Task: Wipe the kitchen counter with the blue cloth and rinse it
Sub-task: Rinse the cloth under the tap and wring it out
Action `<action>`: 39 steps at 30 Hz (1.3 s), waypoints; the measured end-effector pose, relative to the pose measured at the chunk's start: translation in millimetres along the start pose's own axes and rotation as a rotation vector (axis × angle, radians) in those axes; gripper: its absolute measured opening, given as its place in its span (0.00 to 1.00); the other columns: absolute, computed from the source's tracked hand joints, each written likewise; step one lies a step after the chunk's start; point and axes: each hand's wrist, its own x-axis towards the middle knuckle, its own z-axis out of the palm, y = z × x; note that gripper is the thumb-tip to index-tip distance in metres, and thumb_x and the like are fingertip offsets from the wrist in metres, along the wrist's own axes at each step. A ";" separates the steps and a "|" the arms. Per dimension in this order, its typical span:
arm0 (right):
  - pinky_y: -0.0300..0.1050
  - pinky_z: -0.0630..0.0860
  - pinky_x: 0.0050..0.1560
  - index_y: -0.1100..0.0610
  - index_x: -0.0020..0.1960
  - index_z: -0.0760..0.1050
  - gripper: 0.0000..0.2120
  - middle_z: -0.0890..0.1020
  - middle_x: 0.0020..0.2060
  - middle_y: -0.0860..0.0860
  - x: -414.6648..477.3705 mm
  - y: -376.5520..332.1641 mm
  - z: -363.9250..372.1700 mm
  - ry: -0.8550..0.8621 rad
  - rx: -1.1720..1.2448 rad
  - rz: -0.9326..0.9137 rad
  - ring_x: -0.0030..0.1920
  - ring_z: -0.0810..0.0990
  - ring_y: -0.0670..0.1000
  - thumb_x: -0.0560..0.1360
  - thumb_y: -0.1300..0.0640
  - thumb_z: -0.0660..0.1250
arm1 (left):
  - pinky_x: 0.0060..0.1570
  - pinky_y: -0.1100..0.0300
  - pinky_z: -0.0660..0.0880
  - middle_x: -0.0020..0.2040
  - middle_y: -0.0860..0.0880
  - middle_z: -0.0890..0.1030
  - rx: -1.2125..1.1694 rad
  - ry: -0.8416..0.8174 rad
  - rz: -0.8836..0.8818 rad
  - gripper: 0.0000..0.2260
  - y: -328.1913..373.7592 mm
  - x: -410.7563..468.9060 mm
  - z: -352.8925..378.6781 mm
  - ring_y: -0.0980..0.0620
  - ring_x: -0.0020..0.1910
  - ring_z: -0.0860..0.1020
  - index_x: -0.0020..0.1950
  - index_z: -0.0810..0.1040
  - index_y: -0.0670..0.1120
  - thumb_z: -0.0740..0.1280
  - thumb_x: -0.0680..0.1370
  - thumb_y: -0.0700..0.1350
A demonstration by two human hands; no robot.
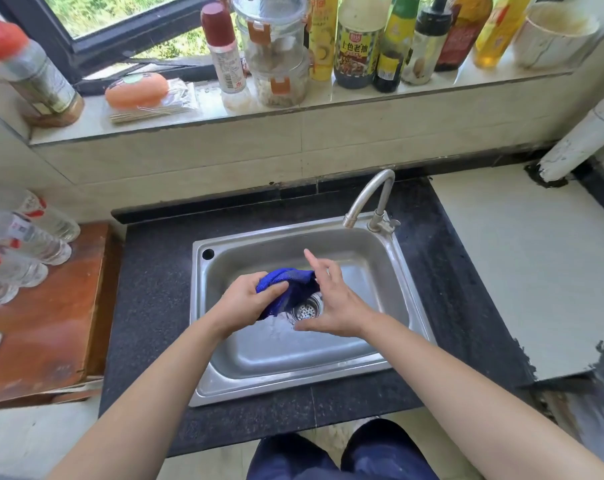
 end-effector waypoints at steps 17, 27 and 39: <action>0.50 0.74 0.38 0.53 0.65 0.74 0.26 0.79 0.51 0.53 24.3 2.9 -15.7 0.115 -0.508 -0.282 0.49 0.80 0.59 0.68 0.57 0.74 | 0.50 0.55 0.76 0.53 0.52 0.79 0.637 -0.154 0.128 0.30 12.0 11.1 -3.0 0.52 0.49 0.78 0.67 0.68 0.54 0.66 0.72 0.69; 0.46 0.72 0.41 0.51 0.39 0.69 0.10 0.78 0.35 0.51 37.9 -14.9 -36.7 -0.040 -0.610 0.012 0.42 0.79 0.60 0.72 0.46 0.65 | 0.22 0.59 0.66 0.27 0.49 0.77 1.008 0.379 0.532 0.28 -16.2 38.9 10.1 0.43 0.24 0.75 0.37 0.73 0.47 0.44 0.83 0.60; 0.51 0.74 0.43 0.48 0.46 0.69 0.12 0.79 0.41 0.50 31.4 15.2 -40.8 0.016 -0.385 -0.119 0.45 0.79 0.58 0.71 0.45 0.71 | 0.39 0.56 0.74 0.37 0.56 0.81 0.530 0.195 0.190 0.15 -13.1 32.8 9.3 0.54 0.38 0.78 0.46 0.77 0.54 0.60 0.79 0.64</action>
